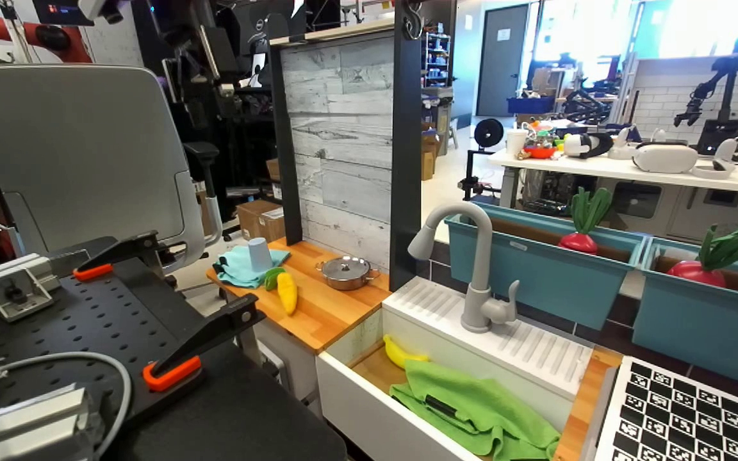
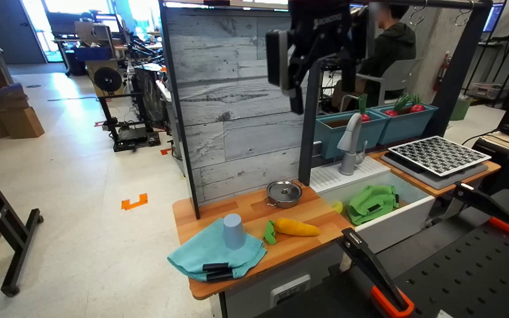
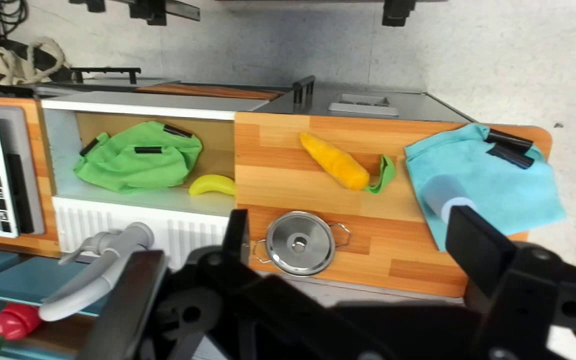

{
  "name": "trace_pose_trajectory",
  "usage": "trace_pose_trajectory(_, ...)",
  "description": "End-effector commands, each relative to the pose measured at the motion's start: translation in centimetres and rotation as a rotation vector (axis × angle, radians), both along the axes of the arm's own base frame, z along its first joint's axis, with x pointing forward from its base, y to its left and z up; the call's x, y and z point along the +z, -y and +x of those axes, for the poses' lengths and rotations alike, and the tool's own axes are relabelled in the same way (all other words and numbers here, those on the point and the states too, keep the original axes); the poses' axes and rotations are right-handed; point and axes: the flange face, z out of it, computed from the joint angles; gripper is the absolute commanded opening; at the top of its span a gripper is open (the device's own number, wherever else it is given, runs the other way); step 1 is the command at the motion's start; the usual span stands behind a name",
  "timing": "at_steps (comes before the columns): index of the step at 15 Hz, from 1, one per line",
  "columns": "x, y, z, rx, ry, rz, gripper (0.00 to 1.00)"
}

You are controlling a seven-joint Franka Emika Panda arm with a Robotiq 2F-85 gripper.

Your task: Pick up the light blue cup from the countertop and move it to the right.

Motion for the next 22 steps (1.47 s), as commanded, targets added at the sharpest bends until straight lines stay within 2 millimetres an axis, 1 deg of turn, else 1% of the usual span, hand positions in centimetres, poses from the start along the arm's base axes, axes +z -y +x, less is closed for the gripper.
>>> trace_pose_trajectory(1,-3.9,-3.9,2.3,0.071,-0.023,0.023,1.0)
trace_pose_trajectory(4,-7.3,-6.8,3.1,0.091,-0.071,0.05,1.0)
trace_pose_trajectory(7,-10.2,-8.6,4.0,0.118,-0.087,0.058,1.0)
trace_pose_trajectory(9,-12.1,-9.0,4.7,0.139,-0.083,0.06,1.0)
trace_pose_trajectory(15,-17.4,-9.3,6.9,0.194,-0.125,0.07,1.0)
trace_pose_trajectory(19,-19.9,-10.0,8.1,0.235,-0.158,0.059,1.0)
trace_pose_trajectory(22,-21.3,-10.9,8.7,0.26,-0.168,0.038,1.0)
